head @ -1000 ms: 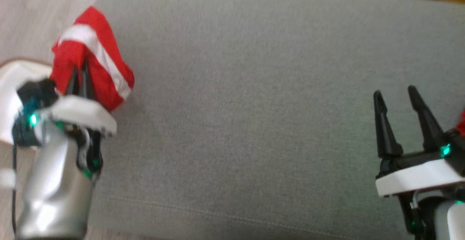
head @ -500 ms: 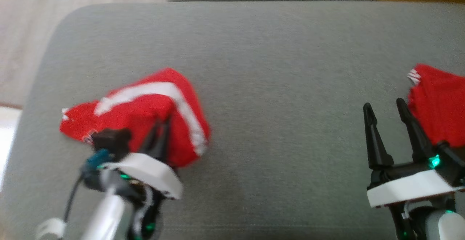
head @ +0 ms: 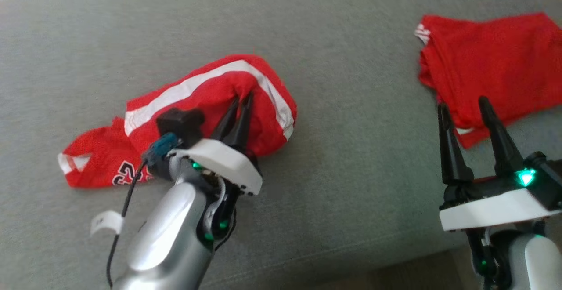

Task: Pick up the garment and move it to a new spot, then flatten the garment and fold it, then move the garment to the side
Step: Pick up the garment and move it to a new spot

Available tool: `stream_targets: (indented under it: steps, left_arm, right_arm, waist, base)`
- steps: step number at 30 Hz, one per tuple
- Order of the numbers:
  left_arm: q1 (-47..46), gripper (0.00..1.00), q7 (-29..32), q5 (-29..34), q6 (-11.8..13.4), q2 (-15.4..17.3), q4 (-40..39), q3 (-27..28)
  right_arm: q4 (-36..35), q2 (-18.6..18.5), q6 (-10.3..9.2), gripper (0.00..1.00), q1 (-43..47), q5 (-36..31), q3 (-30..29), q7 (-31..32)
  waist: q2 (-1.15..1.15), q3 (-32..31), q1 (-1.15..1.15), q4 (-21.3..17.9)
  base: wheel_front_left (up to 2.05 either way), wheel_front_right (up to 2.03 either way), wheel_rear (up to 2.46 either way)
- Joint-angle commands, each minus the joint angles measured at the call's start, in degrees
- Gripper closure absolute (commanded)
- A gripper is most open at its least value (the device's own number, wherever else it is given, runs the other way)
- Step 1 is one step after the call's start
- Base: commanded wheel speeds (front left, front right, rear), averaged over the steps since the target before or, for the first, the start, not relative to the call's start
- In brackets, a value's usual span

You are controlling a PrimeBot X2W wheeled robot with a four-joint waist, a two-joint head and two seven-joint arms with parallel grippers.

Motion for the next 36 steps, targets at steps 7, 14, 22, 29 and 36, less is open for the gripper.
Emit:
stream_targets:
  steps: [7, 14, 22, 29, 36]
  left_arm:
    - [-5.8, 0.00, -0.8, -2.8, -0.6, -0.1, 5.4, -3.1]
    - [-8.1, 0.00, -5.5, 1.0, -0.9, -0.2, 6.9, -8.5]
    - [-4.9, 0.00, -7.8, 4.9, 1.6, 3.6, -1.9, -9.4]
    - [0.5, 0.00, -9.1, 5.6, 6.9, 8.0, -10.2, -3.7]
    - [6.7, 0.00, -9.6, 5.7, 9.2, 13.7, -14.2, 3.4]
  right_arm:
    - [0.1, -0.2, 0.37, 0.00, -3.2, 1.6, 1.9, -2.4]
    - [1.0, -0.2, 0.37, 0.00, -3.4, 0.9, 1.1, -2.9]
    - [1.3, -0.2, 0.37, 0.00, -2.8, 0.0, 1.4, -1.8]
    - [0.7, -0.2, 0.37, 0.00, -1.1, -0.9, 1.1, -0.1]
    - [0.6, -0.3, 0.37, 0.00, 0.9, -0.9, 0.9, 1.2]
  waist:
    - [0.00, 5.5, 0.00, -4.3]
    - [0.00, 3.6, 0.00, -1.5]
    - [0.00, -0.7, 0.00, 3.9]
    - [0.00, -4.4, 0.00, 8.7]
    - [0.00, -6.9, 0.00, 12.0]
  base:
    - [0.00, 0.00, 0.00]
    - [0.00, 0.00, 0.00]
    - [0.00, 0.00, 0.00]
    - [0.00, 0.00, 0.00]
    - [0.00, 0.00, 0.00]
